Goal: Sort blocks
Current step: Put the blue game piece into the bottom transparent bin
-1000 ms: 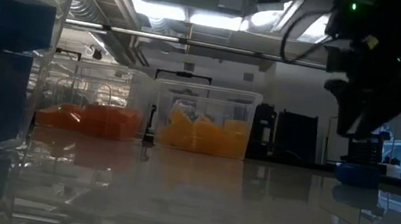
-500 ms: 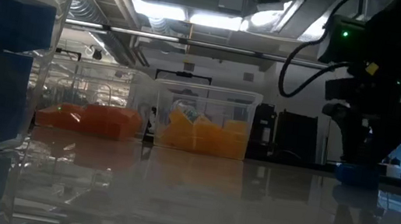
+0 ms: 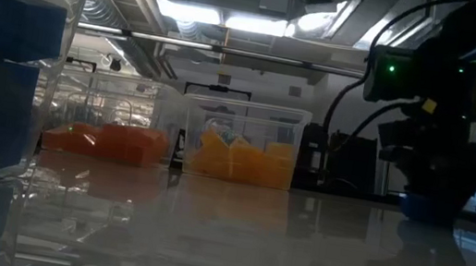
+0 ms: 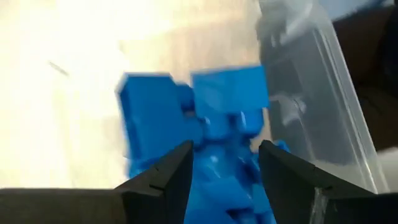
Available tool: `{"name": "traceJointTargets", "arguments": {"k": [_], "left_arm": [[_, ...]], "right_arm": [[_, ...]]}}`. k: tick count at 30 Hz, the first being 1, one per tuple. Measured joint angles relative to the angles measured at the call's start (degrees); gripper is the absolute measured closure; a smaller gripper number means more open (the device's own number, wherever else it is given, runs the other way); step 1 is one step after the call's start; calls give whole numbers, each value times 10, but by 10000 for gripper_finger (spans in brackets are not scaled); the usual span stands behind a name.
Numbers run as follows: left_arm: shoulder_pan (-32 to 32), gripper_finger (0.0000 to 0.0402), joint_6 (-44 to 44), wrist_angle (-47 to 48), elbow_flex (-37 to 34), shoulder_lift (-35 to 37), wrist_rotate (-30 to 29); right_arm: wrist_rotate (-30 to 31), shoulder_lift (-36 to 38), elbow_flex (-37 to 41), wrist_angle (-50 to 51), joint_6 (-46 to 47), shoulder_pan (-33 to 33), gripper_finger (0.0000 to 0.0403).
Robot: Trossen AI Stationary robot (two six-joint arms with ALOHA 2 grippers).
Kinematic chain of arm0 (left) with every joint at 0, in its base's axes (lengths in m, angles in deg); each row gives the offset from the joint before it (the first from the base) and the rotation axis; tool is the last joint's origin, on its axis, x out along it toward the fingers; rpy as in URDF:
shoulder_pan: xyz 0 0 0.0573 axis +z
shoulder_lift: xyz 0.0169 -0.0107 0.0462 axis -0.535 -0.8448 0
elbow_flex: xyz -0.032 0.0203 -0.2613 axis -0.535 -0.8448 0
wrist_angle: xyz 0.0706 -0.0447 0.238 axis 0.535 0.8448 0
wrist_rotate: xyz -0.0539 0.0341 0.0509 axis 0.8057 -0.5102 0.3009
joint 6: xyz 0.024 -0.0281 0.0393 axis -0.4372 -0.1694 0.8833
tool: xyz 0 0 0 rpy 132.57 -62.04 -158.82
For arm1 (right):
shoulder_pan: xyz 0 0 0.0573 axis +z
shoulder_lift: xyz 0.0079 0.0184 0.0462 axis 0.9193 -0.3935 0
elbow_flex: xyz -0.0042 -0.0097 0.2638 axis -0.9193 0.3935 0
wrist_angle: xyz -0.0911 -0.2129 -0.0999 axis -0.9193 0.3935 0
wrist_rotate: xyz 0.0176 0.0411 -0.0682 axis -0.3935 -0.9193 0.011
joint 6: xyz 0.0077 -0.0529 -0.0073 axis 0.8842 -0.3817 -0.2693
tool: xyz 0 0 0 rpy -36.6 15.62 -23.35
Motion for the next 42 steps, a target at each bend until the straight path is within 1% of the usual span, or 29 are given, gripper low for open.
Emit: {"name": "traceJointTargets", "arguments": {"k": [2, 3, 6, 10, 13, 15, 19, 21, 24, 26, 28, 32, 34, 38, 42], "left_arm": [[-6, 233, 12, 1, 0, 15, -38], [-12, 233, 15, 4, 0, 24, -61], [-31, 233, 16, 25, 0, 58, -127], [-63, 233, 16, 55, 0, 100, -238], [-87, 233, 16, 76, 0, 123, -313], [-101, 233, 16, 79, -3, 137, -344], [-121, 233, 11, 81, -31, 163, -388], [-128, 233, -13, 82, -55, 178, -406], [-134, 233, -54, 83, -98, 201, -419], [-135, 233, -70, 83, -127, 219, -430], [-134, 233, -76, 86, -150, 239, -456], [-133, 233, -63, 88, -187, 289, -526], [-133, 233, -50, 85, -201, 320, -549], [-126, 233, -27, 85, -228, 391, -556], [-113, 234, 5, 74, -262, 470, -557]], "right_arm": [[-1, -1, 0, 1, 0, 0, 267], [-1, -1, 0, 1, 0, 0, 272], [-5, -1, 1, 0, 0, 0, 272], [-18, -1, -2, -2, 17, 0, 272], [-40, -4, -18, 1, 24, 0, 272], [-70, -6, -33, -6, 23, 0, 272], [-146, -4, -65, -63, 20, 2, 271], [-177, -5, -78, -116, 20, 10, 271], [-201, -4, -95, -211, 20, 34, 271], [-200, -4, -106, -273, 21, 53, 271], [-188, -5, -117, -352, 22, 75, 270], [-128, -5, -126, -507, 19, 120, 269], [-98, -5, -127, -582, 10, 141, 269], [-69, -5, -127, -683, -16, 171, 268], [-57, -5, -127, -721, -32, 185, 268]]}}
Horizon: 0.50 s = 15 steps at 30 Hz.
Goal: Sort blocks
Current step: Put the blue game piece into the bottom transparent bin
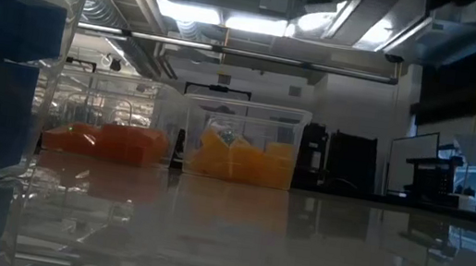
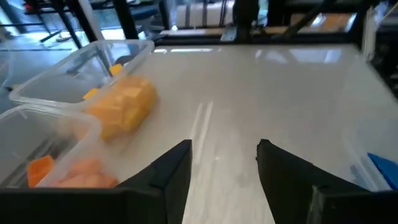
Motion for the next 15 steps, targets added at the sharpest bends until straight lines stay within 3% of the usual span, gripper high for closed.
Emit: {"name": "traceJointTargets", "arguments": {"k": [3, 7, 11, 15], "left_arm": [[11, 244, 52, -60, -38, 63, 3], [24, 262, 183, -200, -101, 144, 54], [37, 279, 328, -319, -143, 212, 108], [50, 295, 410, -360, -160, 273, 152]], "right_arm": [[22, -10, 0, -25, 0, 1, 268], [28, -70, -26, -79, 0, -1, 268], [-20, -161, -130, -70, 0, -1, 268], [-83, -254, -266, -2, -1, 7, 267]]}}
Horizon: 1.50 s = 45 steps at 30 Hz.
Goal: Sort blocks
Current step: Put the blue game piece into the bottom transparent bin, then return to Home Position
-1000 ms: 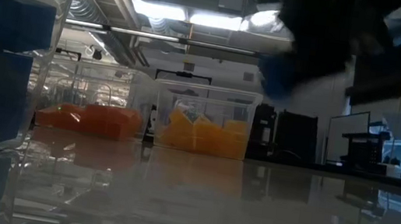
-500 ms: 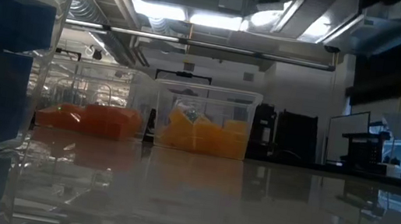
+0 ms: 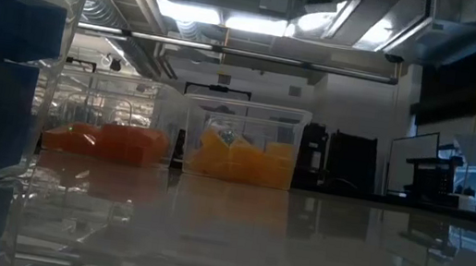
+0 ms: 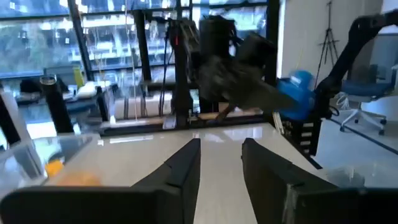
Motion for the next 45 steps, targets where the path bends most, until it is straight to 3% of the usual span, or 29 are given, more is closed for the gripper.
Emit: {"name": "traceJointTargets", "arguments": {"k": [5, 8, 12, 16, 22, 31, 38, 45], "left_arm": [[7, 314, 27, 29, -15, 73, 12], [9, 326, 32, 54, -16, 70, 13], [9, 340, 34, 72, -15, 71, 8], [10, 353, 35, 75, -15, 71, 0], [10, 369, 35, 76, -15, 71, 0], [10, 375, 32, 79, -15, 71, -2], [10, 373, 34, 70, -15, 71, -82], [10, 373, -6, 29, -62, 71, -56]], "right_arm": [[-10, -96, -161, 149, -28, 9, 267], [-10, -138, -230, 222, -31, 17, 267], [-10, -174, -288, 244, -31, 24, 266], [2, -180, -294, 248, -28, 32, 251], [85, -180, -293, 260, -28, 47, 214], [91, -178, -293, 269, -23, 49, 171], [73, -111, -293, 400, -23, 31, 170], [64, -3, -293, 563, -45, 2, 171]]}}
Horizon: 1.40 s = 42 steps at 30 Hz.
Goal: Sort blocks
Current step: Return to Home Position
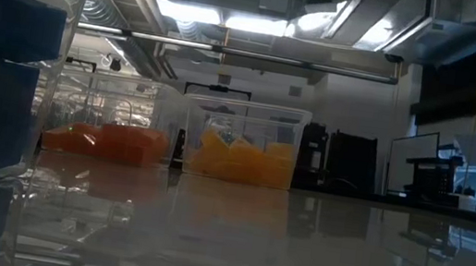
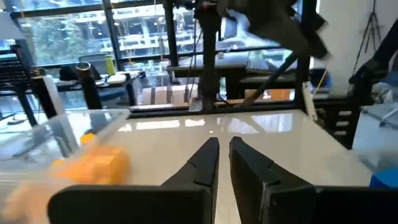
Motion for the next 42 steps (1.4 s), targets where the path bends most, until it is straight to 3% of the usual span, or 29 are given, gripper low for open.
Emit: {"name": "traceJointTargets", "arguments": {"k": [5, 9, 12, 19, 24, 34, 39, 42], "left_arm": [[10, 373, 104, -203, -96, 0, 11], [45, 373, 215, -366, -140, 0, 80], [80, 373, 232, -406, -154, 0, 130], [157, 373, 158, -390, -182, 0, 200], [199, 373, 143, -367, -184, 0, 202], [261, 373, 146, -353, -184, 0, 192], [276, 373, 120, -308, -184, 0, 191], [282, 373, 85, -258, -184, 0, 191]], "right_arm": [[48, 78, 0, 82, -55, -7, 171], [154, 128, 0, 129, -88, -5, 171], [225, 151, 15, 135, -100, -6, 171], [297, 204, 116, 136, -78, -29, 171], [303, 274, 238, 131, -1, -60, 171], [371, 453, 510, 43, 80, -97, 171], [451, 567, 659, -22, 115, -96, 171], [467, 628, 744, -80, 124, -96, 171]]}}
